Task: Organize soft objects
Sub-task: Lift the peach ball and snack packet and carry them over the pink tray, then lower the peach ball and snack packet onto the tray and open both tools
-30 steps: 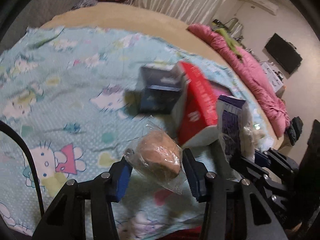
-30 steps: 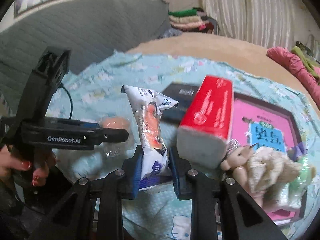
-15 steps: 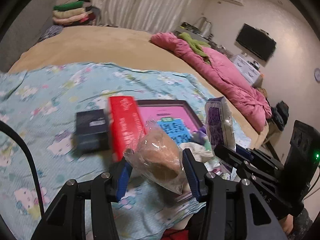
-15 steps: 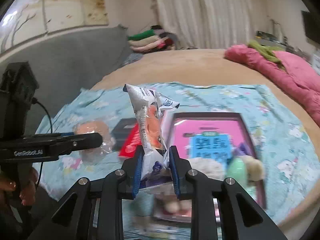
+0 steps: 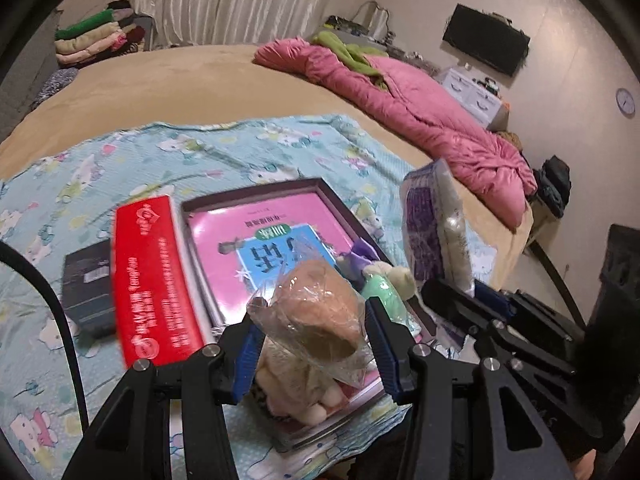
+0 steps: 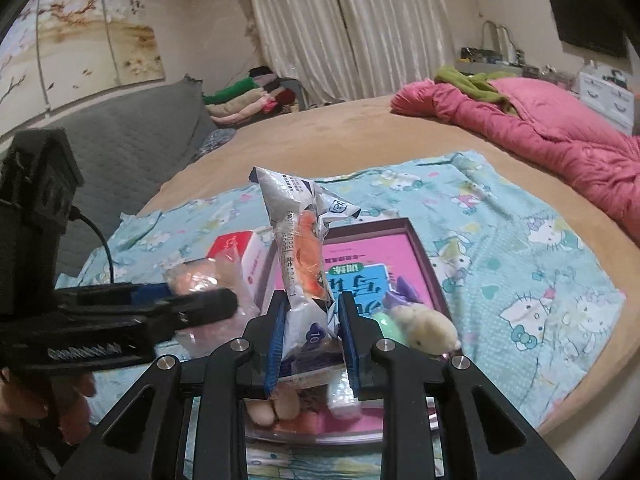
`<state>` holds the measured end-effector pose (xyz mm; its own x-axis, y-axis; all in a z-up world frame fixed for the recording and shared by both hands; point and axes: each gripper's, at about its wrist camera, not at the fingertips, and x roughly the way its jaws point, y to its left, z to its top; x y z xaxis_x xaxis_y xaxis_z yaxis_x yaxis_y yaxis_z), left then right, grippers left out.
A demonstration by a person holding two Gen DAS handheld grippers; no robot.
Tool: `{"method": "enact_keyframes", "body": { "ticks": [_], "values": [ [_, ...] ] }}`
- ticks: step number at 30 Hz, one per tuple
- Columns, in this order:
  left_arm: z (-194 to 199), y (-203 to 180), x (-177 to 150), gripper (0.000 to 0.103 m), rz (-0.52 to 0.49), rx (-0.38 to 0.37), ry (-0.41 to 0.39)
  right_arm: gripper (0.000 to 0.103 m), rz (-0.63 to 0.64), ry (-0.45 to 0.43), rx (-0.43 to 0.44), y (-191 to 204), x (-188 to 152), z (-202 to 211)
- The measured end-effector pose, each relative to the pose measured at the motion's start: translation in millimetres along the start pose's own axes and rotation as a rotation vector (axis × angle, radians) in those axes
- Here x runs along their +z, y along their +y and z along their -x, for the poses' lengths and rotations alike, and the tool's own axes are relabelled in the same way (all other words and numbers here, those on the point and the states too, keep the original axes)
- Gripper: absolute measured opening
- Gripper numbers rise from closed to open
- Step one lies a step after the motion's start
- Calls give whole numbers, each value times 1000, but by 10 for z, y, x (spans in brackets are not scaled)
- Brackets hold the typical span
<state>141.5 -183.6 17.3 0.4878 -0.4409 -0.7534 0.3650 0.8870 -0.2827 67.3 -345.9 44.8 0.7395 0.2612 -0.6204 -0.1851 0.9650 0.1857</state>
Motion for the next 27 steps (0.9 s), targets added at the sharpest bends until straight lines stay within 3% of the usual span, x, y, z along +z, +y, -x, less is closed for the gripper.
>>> {"method": "enact_keyframes", "body": {
  "ticks": [8, 14, 27],
  "values": [
    [-342, -102, -54, 50, -29, 13, 53, 26, -39, 26, -81, -326, -83, -47],
    [-521, -79, -98, 50, -30, 24, 82, 26, -58, 95, -131, -556, -188, -167],
    [-607, 20, -151, 50, -7, 18, 85, 26, -11, 165, -141, -548, -362, -487]
  ]
}}
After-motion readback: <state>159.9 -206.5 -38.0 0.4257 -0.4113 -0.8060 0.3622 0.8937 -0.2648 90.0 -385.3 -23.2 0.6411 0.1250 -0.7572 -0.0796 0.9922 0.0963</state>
